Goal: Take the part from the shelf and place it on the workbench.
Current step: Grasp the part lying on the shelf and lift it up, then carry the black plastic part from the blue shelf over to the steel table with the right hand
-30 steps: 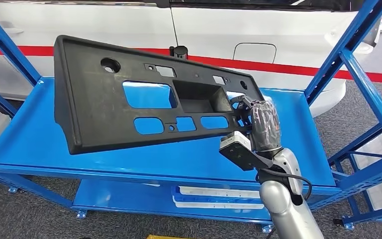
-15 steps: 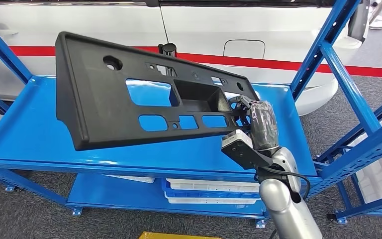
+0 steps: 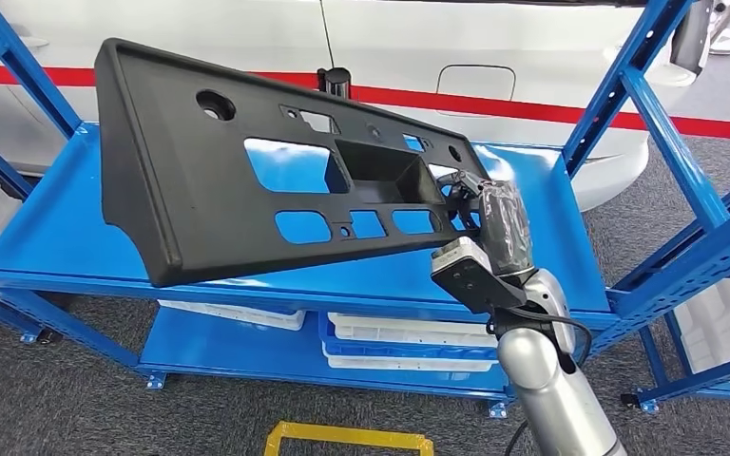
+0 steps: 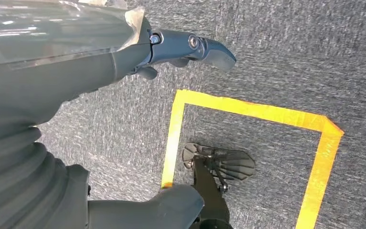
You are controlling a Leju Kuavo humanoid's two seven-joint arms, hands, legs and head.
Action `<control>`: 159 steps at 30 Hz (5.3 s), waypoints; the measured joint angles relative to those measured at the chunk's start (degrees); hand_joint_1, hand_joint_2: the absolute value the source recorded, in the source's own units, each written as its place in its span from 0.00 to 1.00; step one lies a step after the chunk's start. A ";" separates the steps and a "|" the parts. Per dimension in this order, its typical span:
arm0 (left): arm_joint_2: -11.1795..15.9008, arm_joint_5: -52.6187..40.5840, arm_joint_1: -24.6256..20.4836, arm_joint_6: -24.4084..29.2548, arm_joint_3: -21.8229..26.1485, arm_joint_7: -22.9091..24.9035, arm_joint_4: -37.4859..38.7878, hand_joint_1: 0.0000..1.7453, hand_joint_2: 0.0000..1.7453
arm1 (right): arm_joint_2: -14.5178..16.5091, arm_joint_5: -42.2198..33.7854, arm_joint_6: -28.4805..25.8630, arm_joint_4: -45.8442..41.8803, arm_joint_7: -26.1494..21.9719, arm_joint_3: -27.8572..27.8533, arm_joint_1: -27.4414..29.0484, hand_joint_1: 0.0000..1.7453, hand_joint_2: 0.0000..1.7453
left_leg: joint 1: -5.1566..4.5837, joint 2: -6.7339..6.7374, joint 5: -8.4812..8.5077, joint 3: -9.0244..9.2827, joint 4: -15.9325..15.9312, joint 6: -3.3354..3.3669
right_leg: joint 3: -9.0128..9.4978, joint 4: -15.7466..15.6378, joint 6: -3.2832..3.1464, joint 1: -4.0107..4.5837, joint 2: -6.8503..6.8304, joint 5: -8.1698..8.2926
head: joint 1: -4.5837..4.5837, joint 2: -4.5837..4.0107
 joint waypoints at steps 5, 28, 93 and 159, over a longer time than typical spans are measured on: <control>-0.01 0.25 0.06 -0.07 0.87 -0.39 0.02 0.00 1.00 | 0.11 -2.58 -0.67 0.25 -1.45 0.02 -0.06 1.00 1.00 | 0.09 -0.22 0.15 -1.09 1.26 -1.45 | 1.08 -3.61 -1.51 -0.14 0.14 0.84 | -0.22 0.00; -0.35 -0.42 -0.24 0.44 2.08 -1.45 0.02 0.00 1.00 | 2.22 -6.16 -1.22 -4.10 -3.75 -3.03 5.31 1.00 1.00 | -0.48 -0.27 -0.16 -0.45 0.44 1.32 | -6.00 10.94 -0.72 0.85 0.05 -2.01 | 0.12 0.00; -0.39 -2.17 -0.70 -0.14 4.10 1.05 0.04 0.00 1.00 | 7.19 -3.81 3.18 -6.93 -5.39 -8.84 11.06 1.00 1.00 | 0.31 -0.08 -0.74 1.63 -0.37 -0.45 | 1.97 -4.53 0.26 0.45 0.11 1.55 | 0.18 0.00; -0.87 -2.69 -0.94 1.18 9.11 0.15 0.11 0.00 1.00 | 9.36 -4.99 2.78 -3.33 -5.09 -7.87 8.67 1.00 1.00 | 0.01 -0.95 -0.89 -0.25 2.08 -0.35 | 0.40 -3.43 -1.77 1.59 -0.15 0.57 | -0.03 0.00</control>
